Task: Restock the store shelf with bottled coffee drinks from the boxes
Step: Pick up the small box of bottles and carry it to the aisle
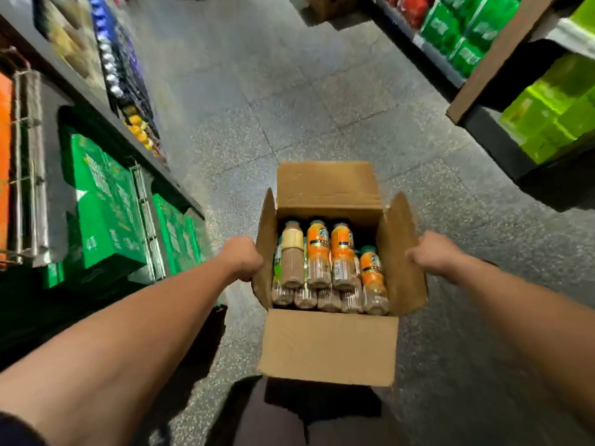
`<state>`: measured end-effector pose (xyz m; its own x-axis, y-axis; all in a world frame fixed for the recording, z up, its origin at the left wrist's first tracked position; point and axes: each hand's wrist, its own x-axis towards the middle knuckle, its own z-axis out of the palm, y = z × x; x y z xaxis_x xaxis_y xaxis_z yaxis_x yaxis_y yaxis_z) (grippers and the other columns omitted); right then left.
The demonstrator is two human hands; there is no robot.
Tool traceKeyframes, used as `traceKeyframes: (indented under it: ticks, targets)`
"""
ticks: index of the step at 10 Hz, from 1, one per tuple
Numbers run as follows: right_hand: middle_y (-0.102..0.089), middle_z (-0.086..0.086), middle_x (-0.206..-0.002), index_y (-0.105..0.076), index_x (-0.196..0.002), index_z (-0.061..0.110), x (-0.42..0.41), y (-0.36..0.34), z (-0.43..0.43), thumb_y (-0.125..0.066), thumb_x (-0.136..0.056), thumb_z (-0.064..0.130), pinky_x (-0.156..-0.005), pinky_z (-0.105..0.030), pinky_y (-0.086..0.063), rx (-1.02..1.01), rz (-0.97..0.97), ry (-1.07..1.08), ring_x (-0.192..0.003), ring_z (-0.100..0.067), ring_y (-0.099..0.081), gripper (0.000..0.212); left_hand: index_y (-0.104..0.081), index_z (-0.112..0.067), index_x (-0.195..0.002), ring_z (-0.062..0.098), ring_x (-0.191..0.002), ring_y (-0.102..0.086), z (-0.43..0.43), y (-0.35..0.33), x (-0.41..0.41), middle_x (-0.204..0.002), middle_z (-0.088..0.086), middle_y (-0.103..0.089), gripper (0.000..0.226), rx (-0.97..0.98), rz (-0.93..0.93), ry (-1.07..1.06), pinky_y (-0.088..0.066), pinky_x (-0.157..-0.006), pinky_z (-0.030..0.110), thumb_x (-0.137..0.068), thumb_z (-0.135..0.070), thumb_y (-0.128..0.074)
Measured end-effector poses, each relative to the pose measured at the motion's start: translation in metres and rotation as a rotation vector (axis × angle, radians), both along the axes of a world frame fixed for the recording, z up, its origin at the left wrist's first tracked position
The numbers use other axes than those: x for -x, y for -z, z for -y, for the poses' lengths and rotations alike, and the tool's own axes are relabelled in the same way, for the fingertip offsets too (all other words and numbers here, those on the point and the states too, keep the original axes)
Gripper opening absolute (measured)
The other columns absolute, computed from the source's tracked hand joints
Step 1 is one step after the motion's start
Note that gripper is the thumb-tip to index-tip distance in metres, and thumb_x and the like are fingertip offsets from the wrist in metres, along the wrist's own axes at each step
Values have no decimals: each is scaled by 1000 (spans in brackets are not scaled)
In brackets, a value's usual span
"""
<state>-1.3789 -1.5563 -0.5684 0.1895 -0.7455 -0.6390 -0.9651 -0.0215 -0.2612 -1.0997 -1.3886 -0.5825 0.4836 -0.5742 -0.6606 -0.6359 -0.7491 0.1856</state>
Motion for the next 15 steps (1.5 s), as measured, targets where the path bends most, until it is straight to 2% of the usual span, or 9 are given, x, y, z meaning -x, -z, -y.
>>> traceKeyframes:
  ticks: [2,3,5,8,10,11,12,13,15]
  targets:
    - [-54,-14,-80,-49,-65,7,-92,-7,144,-59,-87,13,-55,-27,-35,47,-65,-140,-73,-26,-51,25,-50,-7,-67,36,-81,-65,97,-2,-58,-93,25,-66,16,111,-52,-247,-53,-66,37,-82,-8,-56]
    - [-56,-15,-83,-54,-75,4,-146,-8,210,-58,-85,9,-51,-27,-34,66,-35,-200,-72,-27,-52,12,-57,-2,-76,32,-75,-65,144,1,-97,-90,22,-66,6,120,-81,-324,-54,-62,35,-81,-5,-55]
    - [-53,-8,-69,-53,-67,5,-250,-4,319,-55,-85,10,-44,-25,-31,83,-60,-334,-58,-20,-48,18,-62,6,-94,36,-91,-65,230,7,-174,-100,23,-65,16,118,-128,-446,-57,-75,41,-85,-4,-52]
    - [-53,-11,-73,-52,-70,4,-435,18,461,-53,-86,12,-46,-25,-34,28,-56,-580,-58,-21,-48,19,-61,7,-97,37,-94,-64,327,13,-282,-103,25,-65,22,47,-89,-712,-53,-72,39,-85,-10,-54]
    - [-55,-12,-71,-55,-68,2,-572,32,514,-49,-85,7,-47,-27,-35,39,-85,-871,-61,-25,-51,18,-60,-3,-94,32,-90,-60,364,31,-335,-104,18,-63,19,19,-64,-965,-42,-64,32,-89,-20,-55]
    - [-59,-13,-76,-57,-72,4,-640,36,527,-48,-91,13,-63,-29,-43,112,-156,-1133,-82,-32,-61,22,-59,-3,-93,30,-85,-60,371,41,-363,-100,17,-64,18,47,-84,-1086,-45,-65,35,-91,-20,-53]
    - [-65,-18,-92,-48,-63,12,-698,45,530,-49,-91,15,-67,-26,-38,138,-196,-1285,-91,-33,-62,29,-63,1,-106,30,-100,-62,376,48,-397,-108,17,-65,34,95,-151,-1256,-49,-80,34,-97,-25,-43]
    - [-59,-15,-79,-47,-59,11,-753,59,528,-50,-89,11,-63,-28,-38,142,-152,-1267,-75,-31,-56,30,-56,6,-119,34,-113,-56,380,62,-424,-122,21,-59,33,123,-188,-1533,-47,-69,19,-99,-13,-39]
    - [-65,-22,-95,-54,-71,6,-846,90,523,-49,-90,15,-69,-32,-42,84,-145,-1404,-90,-37,-61,22,-62,5,-102,34,-95,-63,391,96,-455,-104,20,-65,25,68,-108,-1702,-52,-77,36,-92,-10,-45]
